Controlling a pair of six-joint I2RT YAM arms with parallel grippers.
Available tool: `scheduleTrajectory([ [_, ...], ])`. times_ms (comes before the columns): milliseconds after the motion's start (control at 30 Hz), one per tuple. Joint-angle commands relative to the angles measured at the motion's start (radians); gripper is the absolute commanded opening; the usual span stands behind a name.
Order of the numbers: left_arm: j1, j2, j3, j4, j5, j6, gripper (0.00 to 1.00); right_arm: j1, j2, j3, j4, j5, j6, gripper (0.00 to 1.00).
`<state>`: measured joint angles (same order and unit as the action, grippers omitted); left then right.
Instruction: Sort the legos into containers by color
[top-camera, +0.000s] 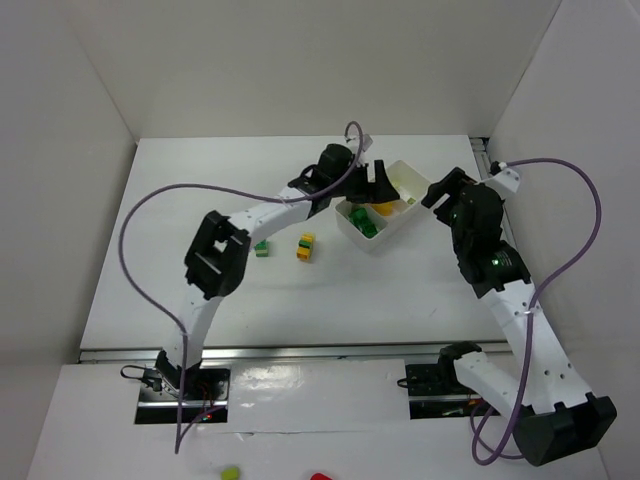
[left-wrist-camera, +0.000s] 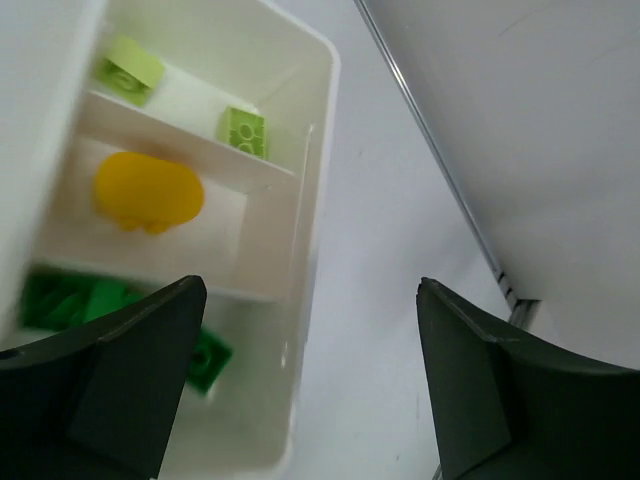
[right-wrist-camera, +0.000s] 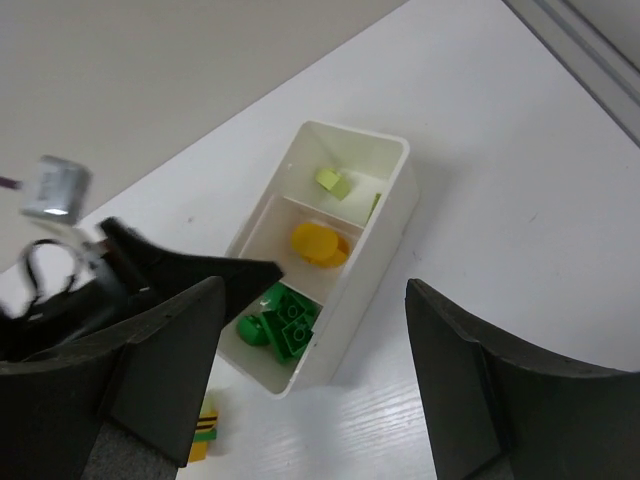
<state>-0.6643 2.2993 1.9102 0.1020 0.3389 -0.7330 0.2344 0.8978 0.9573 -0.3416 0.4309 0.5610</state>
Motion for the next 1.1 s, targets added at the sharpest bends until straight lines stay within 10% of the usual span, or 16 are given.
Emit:
scheduleTrajectory([
  [0, 0.023, -0.320, -0.078, -0.201, -0.206, 0.228, 0.95, -0.007, -0.034, 0.037, -0.019, -0.082, -0.009, 0.80],
  [267, 0.075, -0.760, -0.472, -0.573, -0.662, 0.248, 1.00, -0.017, 0.026, 0.012, -0.042, -0.222, -0.009, 0.82],
  [1067, 0.261, -0.604, -0.686, -0.668, -0.584, 0.187, 0.84, -0.017, 0.107, 0.003, -0.022, -0.334, -0.019, 0.82],
])
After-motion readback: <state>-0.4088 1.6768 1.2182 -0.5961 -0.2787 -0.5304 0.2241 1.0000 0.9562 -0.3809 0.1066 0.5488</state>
